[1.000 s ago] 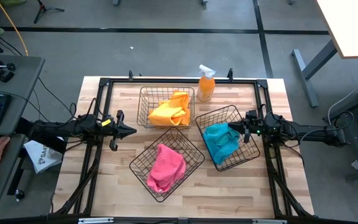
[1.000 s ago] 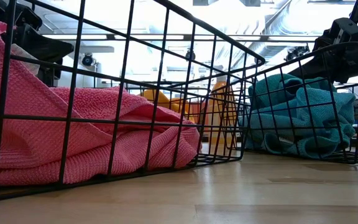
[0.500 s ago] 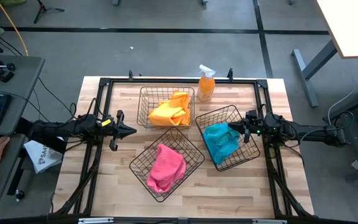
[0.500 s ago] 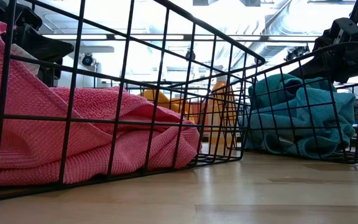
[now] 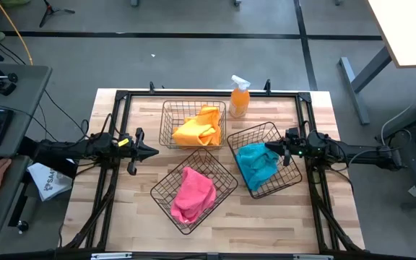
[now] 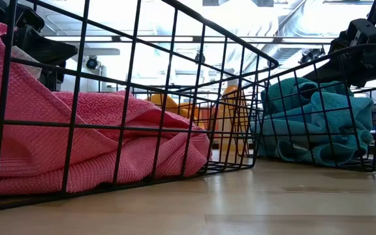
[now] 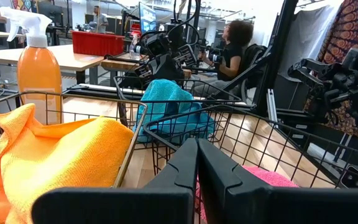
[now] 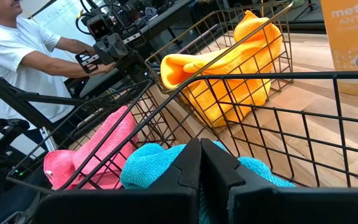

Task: Sort microfiber towel by color & place in baskets
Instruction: Return to Home Position

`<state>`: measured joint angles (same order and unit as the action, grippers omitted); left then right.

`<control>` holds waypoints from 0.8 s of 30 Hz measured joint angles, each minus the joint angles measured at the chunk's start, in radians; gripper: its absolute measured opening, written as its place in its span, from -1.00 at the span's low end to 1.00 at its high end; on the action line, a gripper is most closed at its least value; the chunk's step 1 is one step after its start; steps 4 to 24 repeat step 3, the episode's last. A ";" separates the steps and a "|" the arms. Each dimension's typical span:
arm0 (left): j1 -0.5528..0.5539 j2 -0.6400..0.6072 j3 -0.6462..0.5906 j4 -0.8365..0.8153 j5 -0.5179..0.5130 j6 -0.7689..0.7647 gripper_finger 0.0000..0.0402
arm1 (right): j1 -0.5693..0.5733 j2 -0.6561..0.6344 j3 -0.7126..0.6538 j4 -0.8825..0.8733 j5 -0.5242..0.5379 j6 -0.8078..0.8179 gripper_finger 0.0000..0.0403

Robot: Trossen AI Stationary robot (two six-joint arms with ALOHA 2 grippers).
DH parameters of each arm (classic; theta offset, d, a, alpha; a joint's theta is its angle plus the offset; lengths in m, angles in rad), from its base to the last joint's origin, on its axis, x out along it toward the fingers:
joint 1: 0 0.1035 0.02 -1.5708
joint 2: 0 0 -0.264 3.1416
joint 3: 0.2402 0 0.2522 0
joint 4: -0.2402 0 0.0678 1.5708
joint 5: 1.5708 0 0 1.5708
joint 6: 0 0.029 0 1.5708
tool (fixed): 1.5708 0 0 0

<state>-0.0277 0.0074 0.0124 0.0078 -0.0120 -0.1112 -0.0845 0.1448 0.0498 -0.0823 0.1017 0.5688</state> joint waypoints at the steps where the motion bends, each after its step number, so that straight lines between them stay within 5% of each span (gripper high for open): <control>1: 0.000 0.000 0.000 0.000 0.000 0.000 -1.00 | 0.000 0.000 0.000 0.000 0.000 0.000 -1.00; 24: 0.000 0.000 0.000 0.000 0.000 0.000 -1.00 | 0.000 0.000 0.000 0.000 0.000 0.000 -1.00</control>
